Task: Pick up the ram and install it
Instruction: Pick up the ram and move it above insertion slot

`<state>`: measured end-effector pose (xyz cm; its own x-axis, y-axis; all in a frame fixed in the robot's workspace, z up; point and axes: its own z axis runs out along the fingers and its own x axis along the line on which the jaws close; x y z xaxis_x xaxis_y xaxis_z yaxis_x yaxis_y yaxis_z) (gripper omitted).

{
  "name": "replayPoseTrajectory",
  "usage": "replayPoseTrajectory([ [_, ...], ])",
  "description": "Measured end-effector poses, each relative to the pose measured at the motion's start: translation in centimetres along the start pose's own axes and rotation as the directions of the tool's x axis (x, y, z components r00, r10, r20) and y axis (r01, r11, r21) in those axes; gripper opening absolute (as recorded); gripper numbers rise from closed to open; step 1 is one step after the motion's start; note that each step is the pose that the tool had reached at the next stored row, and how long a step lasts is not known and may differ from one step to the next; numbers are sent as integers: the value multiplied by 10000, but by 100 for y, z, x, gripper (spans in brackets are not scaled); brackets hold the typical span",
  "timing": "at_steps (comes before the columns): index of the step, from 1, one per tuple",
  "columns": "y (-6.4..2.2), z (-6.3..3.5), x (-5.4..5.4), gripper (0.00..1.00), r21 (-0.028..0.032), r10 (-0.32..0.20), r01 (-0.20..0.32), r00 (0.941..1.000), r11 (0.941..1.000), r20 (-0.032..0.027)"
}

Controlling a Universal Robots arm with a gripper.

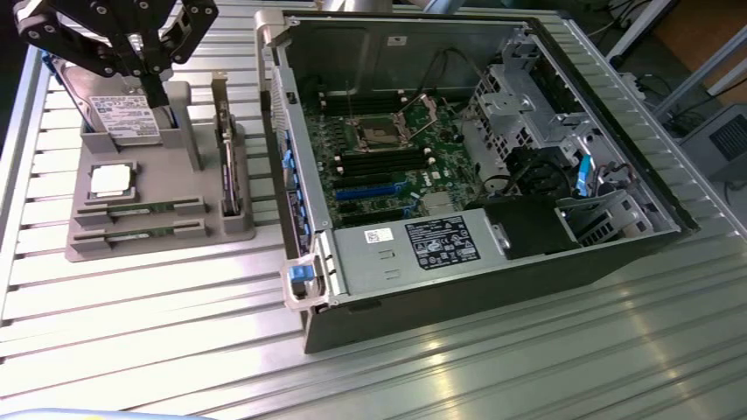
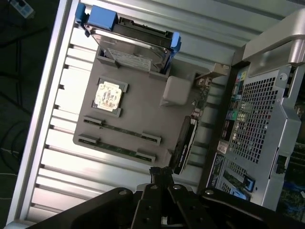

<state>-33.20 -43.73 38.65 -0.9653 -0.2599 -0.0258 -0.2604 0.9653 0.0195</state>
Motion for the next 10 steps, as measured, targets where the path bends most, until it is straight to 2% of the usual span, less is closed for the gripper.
replayPoseTrajectory([
  [10,0,0,0,10,66,-348,348,9994,9994,-28],
])
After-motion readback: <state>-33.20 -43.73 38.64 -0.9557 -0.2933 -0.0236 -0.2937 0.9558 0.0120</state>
